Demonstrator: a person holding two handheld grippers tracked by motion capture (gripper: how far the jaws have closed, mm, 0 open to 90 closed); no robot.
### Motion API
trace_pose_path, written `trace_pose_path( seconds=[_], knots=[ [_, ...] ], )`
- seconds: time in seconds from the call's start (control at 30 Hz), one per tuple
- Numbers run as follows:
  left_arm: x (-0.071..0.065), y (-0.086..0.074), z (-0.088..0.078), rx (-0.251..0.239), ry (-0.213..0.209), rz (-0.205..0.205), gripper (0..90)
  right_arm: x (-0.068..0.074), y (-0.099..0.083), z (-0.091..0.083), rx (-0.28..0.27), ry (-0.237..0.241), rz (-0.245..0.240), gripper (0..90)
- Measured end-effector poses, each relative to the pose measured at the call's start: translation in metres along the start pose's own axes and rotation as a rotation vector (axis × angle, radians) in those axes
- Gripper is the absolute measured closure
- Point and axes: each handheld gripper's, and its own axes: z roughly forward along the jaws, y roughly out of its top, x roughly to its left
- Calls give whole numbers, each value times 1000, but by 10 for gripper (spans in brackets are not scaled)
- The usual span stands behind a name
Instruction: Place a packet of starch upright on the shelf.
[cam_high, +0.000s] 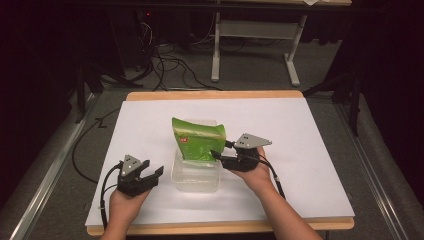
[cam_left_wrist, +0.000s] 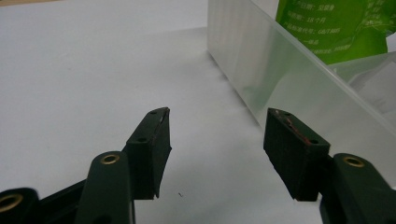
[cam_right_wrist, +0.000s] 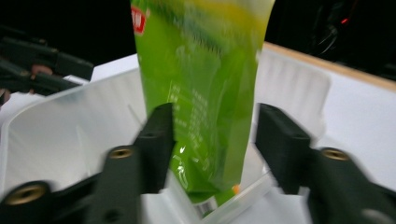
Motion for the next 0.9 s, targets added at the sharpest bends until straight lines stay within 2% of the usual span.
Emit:
trace_pose_path(
  seconds=[0.1,0.2,0.3,0.43,0.63,0.8,0.9],
  knots=[
    [0,0,0,0,-1,2,417,1,3,-3,-18,-12,4,298],
    [0,0,0,-1,-3,3,416,3,5,-5,-4,-20,0,230],
    [1,1,0,-3,-3,3,416,4,5,-9,14,-30,5,198],
    [2,1,0,3,-10,8,415,3,3,-19,34,-51,-2,187],
    [4,1,-1,1,-16,9,415,-4,-7,-41,59,-128,15,202],
    [6,1,-2,1,-19,4,415,-20,-19,-66,66,-199,66,209],
    [6,1,-2,5,-19,7,415,-29,-28,-83,72,-240,72,221]
  ],
)
